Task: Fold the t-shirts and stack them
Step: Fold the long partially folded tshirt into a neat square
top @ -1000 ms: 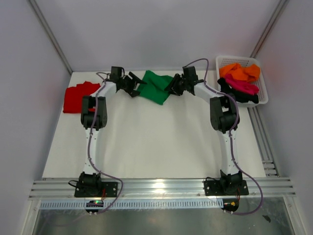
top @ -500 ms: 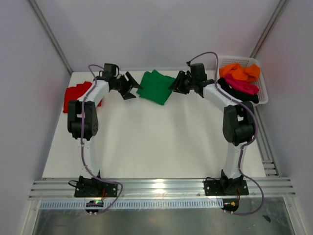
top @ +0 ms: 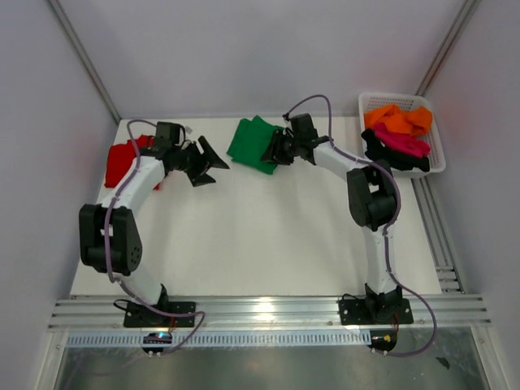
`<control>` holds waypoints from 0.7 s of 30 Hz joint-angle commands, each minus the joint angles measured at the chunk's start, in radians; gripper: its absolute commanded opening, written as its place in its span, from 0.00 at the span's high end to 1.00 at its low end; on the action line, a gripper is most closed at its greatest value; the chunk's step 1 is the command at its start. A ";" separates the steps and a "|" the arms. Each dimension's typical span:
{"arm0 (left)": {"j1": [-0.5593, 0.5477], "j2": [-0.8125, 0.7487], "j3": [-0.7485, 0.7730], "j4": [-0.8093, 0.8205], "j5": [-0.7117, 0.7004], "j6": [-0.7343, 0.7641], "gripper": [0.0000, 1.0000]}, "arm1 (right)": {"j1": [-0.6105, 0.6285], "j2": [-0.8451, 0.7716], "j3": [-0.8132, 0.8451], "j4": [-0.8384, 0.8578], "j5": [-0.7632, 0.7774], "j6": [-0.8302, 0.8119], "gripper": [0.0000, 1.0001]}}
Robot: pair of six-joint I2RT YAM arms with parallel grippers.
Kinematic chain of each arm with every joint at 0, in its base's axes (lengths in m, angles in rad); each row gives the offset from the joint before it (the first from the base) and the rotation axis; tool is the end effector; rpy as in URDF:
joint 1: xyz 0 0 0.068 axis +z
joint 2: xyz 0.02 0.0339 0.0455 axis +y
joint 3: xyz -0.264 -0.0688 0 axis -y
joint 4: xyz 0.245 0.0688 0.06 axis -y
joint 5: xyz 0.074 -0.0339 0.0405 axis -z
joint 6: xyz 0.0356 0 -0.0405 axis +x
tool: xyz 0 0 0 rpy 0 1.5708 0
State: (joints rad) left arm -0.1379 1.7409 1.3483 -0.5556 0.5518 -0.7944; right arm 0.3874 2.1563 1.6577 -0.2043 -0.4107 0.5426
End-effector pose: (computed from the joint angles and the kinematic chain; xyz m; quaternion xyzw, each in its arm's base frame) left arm 0.3687 -0.0700 0.2506 -0.2163 0.8939 -0.3641 0.1467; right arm 0.4494 0.1987 0.2001 -0.0166 0.8922 0.3499 0.2850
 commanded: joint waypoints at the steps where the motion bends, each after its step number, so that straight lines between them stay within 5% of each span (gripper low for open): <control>1: -0.012 -0.168 -0.056 0.002 -0.012 0.029 0.29 | 0.004 0.048 0.091 0.054 -0.007 -0.007 0.56; 15: -0.020 -0.570 -0.307 -0.063 -0.078 0.046 0.28 | 0.007 0.114 0.264 0.241 0.108 0.043 0.56; 21: -0.022 -0.618 -0.322 -0.104 -0.099 0.043 0.28 | 0.008 0.281 0.450 0.131 0.139 0.100 0.56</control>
State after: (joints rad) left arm -0.1562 1.1709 1.0214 -0.6456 0.4778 -0.7727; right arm 0.3908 2.3653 2.0392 -0.0620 -0.3176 0.6033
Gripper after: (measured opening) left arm 0.720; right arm 0.441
